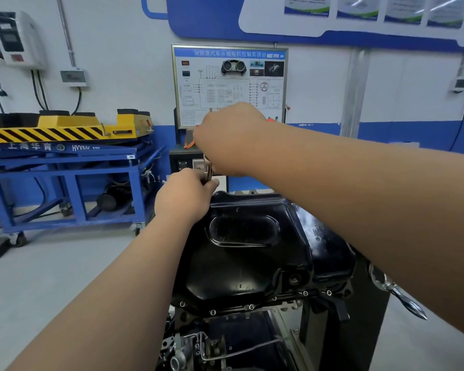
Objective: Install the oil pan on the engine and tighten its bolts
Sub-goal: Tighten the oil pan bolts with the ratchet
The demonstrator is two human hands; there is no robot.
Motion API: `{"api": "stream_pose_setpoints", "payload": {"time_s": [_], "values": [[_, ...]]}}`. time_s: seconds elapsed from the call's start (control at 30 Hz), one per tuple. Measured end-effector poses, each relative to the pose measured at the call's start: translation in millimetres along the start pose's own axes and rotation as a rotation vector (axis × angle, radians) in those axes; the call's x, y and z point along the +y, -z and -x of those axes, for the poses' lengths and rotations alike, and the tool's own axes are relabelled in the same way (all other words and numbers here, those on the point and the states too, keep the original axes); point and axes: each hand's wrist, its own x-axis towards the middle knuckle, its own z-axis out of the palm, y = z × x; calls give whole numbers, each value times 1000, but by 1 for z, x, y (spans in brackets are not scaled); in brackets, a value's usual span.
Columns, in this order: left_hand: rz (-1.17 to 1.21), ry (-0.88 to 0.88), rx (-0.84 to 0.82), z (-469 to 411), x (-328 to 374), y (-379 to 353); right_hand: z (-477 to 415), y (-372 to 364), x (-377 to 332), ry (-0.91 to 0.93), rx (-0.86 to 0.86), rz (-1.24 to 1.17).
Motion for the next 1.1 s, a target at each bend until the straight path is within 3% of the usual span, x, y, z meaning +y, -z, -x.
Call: {"api": "stream_pose_setpoints", "payload": {"time_s": [0.3, 0.53, 0.63, 0.8, 0.93, 1.1], "values": [[-13, -39, 28, -1, -2, -1, -1, -19, 6, 23, 79, -72], [49, -192, 109, -1, 2, 0, 2, -17, 24, 89, 94, -201], [55, -150, -83, -14, 13, 1, 5, -12, 35, 50, 125, -124], [-319, -4, -503, -42, 29, -23, 6, -21, 60, -93, 175, -194], [-334, 116, -599, -56, 23, -40, 9, -38, 66, -112, 164, -224], [-352, 110, -689, -66, 16, -46, 8, -59, 64, -128, 146, -272]]}}
